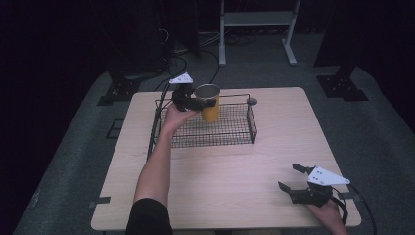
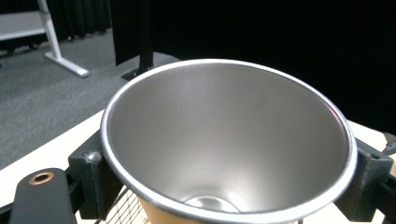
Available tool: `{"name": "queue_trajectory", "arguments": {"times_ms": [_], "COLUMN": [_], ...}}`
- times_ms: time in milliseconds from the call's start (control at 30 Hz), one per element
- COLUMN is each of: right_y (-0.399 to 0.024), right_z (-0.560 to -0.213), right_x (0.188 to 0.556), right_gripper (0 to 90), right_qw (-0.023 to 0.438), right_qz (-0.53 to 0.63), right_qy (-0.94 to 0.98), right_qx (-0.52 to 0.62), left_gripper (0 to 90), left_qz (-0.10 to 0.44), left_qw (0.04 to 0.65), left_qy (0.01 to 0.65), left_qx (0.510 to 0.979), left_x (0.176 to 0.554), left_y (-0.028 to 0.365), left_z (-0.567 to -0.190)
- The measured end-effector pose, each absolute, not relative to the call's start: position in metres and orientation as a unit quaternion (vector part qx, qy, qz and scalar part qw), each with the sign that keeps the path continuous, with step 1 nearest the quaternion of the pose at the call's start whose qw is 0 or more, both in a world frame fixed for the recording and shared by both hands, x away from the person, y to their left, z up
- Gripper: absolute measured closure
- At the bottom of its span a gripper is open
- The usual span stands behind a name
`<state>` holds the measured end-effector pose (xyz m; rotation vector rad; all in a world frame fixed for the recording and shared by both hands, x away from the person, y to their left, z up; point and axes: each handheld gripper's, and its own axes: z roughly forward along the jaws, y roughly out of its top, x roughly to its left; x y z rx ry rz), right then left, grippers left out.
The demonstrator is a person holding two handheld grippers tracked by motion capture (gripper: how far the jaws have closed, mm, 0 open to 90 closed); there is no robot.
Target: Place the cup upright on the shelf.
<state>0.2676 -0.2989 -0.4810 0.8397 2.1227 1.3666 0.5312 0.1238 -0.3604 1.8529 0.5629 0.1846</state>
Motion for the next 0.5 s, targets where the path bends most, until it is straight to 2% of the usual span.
{"name": "queue_trajectory", "arguments": {"times_ms": [500], "right_y": [-0.299], "right_z": [-0.481], "right_x": [0.268], "right_gripper": [13.8], "right_qw": [0.236], "right_qz": [0.499], "right_qy": [0.774], "right_qx": [0.309], "left_gripper": [12.7], "left_qz": [0.067], "left_qw": [0.505], "left_qy": [0.259], "left_qx": [0.821], "left_x": [0.540], "left_y": [0.118], "left_z": [-0.382]}}
